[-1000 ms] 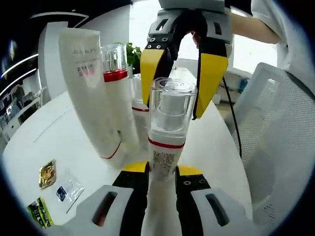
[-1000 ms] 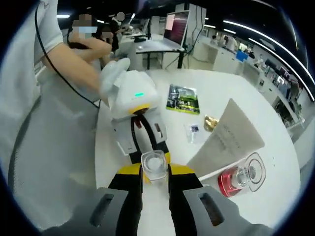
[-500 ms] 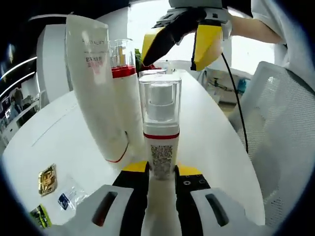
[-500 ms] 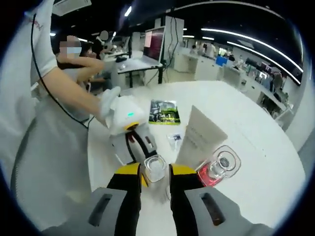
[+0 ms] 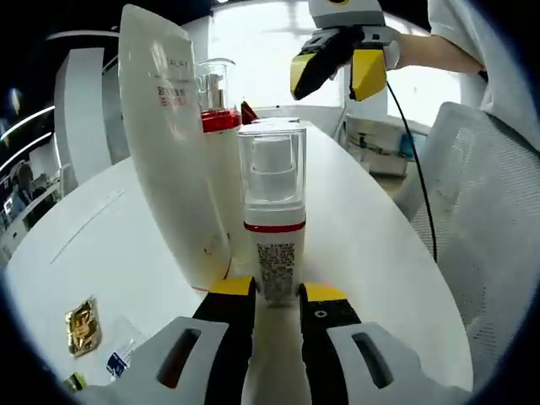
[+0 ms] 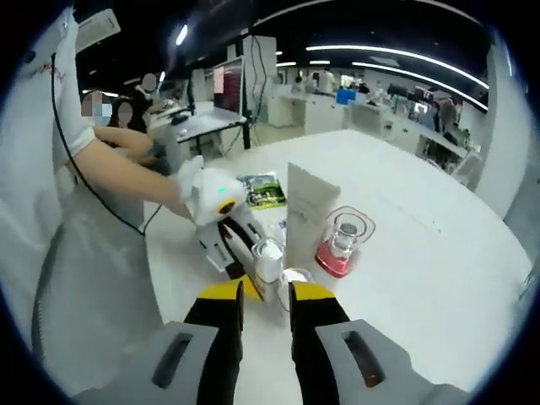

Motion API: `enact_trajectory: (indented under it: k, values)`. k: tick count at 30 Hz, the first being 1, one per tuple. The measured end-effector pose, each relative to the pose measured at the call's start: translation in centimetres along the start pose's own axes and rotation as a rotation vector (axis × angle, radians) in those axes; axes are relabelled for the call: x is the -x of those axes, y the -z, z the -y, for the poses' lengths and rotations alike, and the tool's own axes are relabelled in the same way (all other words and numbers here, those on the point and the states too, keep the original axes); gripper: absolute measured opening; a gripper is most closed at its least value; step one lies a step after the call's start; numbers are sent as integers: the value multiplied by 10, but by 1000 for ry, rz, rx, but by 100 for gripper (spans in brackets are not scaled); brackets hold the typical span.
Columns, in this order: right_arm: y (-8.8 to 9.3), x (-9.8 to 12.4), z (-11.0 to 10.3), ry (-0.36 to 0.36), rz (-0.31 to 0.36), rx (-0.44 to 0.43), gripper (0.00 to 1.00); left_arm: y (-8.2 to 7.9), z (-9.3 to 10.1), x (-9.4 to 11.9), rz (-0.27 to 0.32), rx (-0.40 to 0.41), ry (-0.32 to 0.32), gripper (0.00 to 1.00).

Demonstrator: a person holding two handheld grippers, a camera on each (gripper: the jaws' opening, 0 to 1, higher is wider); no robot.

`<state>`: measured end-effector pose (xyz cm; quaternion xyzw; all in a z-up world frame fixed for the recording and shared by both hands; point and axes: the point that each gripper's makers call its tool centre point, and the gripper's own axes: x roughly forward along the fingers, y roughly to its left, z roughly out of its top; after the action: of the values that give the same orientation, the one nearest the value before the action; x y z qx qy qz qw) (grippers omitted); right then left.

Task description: Arrange the skincare products in the storage area until every visible bottle or jar stands upright without overlapping.

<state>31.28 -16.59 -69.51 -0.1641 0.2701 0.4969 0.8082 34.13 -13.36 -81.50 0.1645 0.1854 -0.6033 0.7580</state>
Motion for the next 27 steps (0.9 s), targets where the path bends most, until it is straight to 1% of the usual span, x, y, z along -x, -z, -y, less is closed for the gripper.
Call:
enact_trajectory:
  k: [5, 9, 11, 14, 18, 21, 24, 27]
  values:
    - [2, 2, 2, 9, 5, -22, 21, 1, 1, -3, 1, 0, 10, 18]
    - [3, 1, 2, 10, 2, -29, 21, 4, 2, -4, -12, 1, 10, 18]
    - [2, 1, 2, 9, 7, -32, 21, 4, 1, -2, -11, 7, 7, 19]
    - [1, 0, 3, 11, 11, -34, 21, -2, 1, 2, -1, 15, -5, 20]
    - [0, 0, 2, 13, 12, -30, 22, 0, 0, 6, -13, 21, -18, 20]
    - [-1, 0, -1, 14, 17, -31, 25, -1, 3, 11, -24, 26, -27, 22]
    - [0, 1, -1, 28, 19, -32, 35, -4, 5, 19, -30, 48, -46, 22]
    - [-1, 3, -2, 37, 43, -48, 38, -7, 7, 27, -29, 84, -72, 25]
